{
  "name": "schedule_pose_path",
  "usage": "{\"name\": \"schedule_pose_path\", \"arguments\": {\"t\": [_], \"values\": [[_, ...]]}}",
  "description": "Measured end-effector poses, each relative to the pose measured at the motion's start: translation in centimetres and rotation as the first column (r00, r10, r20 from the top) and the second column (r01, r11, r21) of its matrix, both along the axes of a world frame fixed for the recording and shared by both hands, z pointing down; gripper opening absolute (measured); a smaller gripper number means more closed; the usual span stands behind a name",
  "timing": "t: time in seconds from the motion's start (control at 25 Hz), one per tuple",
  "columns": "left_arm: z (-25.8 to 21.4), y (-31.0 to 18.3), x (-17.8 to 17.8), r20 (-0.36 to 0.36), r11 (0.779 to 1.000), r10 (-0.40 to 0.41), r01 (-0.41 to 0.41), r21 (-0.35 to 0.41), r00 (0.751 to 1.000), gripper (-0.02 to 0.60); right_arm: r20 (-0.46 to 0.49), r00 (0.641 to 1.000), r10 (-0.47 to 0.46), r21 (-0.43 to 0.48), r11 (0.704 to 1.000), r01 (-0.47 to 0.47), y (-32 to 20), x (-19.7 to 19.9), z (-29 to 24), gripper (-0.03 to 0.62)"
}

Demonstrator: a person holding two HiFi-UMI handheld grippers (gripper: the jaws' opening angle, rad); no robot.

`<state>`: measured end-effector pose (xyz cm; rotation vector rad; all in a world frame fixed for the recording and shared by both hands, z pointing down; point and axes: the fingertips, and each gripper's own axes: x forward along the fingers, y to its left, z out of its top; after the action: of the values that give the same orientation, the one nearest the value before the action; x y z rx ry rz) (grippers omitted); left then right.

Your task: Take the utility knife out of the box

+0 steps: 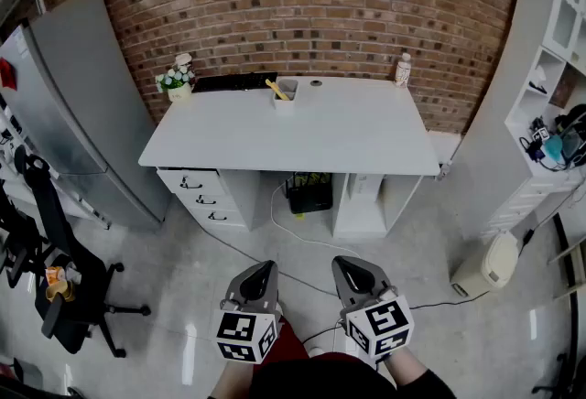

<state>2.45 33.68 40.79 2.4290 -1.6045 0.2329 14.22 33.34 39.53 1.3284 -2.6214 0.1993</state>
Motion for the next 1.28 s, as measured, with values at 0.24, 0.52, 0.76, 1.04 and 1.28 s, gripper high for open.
{"name": "schedule_pose_path", "arguments": {"t": [0.24,0.52,0.76,1.04,1.28], "values": [[0.1,0.1,0.4,0.003,1.0,0.001,-0.001,-0.001,1.0,0.003,-0.005,1.0,-0.005,0.003,1.0,0.005,0.1,0.3,0.1,0.008],[0.1,-0.1,0.7,0.004,1.0,0.0,0.0,0.0,1.0,0.003,0.004,1.0,-0.013,0.002,1.0,0.013,0.2,0.6,0.2,0.008],[0.2,-0.8,0.9,0.006,1.0,-0.011,0.011,0.002,1.0,0.003,0.017,1.0,-0.013,-0.009,1.0,0.014,-0.3,0.9,0.6,0.008],[0.3,-2.2,0.8,0.012,1.0,-0.025,0.025,0.004,1.0,0.003,0.007,1.0,0.028,0.01,1.0,-0.028,-1.5,2.1,0.5,0.008],[0.4,-3.8,0.9,0.014,1.0,-0.021,0.021,0.0,1.0,0.003,0.02,0.997,0.072,0.011,0.997,-0.073,-3.1,3.2,0.3,0.008]]}}
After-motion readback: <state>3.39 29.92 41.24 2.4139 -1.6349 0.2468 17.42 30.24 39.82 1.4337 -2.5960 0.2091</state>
